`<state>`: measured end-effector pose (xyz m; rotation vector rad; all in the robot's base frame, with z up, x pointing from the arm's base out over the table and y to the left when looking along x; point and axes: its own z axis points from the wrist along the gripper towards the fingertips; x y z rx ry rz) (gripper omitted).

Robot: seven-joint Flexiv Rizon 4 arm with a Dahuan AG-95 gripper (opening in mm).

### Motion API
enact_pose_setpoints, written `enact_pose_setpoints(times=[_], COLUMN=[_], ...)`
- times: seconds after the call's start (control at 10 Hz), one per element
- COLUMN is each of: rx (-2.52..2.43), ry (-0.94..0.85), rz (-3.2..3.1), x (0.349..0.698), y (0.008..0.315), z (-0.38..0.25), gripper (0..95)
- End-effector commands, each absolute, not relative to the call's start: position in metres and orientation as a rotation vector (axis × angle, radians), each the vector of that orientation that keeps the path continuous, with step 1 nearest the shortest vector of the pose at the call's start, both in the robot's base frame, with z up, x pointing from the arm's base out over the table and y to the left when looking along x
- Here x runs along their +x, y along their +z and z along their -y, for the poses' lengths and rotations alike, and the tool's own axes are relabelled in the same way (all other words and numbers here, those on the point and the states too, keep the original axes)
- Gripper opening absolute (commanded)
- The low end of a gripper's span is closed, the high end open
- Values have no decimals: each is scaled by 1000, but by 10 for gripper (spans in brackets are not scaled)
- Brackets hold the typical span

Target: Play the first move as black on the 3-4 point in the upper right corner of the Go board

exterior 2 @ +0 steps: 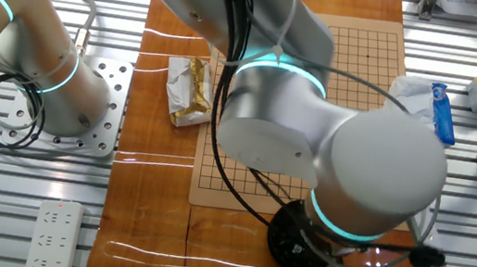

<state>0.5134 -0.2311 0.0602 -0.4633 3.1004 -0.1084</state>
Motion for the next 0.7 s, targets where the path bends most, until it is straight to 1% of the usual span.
enact_pose_setpoints(times=[0.1,0.4,0.7], rx=[-313,-160,-137], ry=[-121,-109,-108], rz=[-3162,-3166,-3141], x=[515,515,515], y=[60,60,60], z=[232,232,232], gripper=[0,0,0])
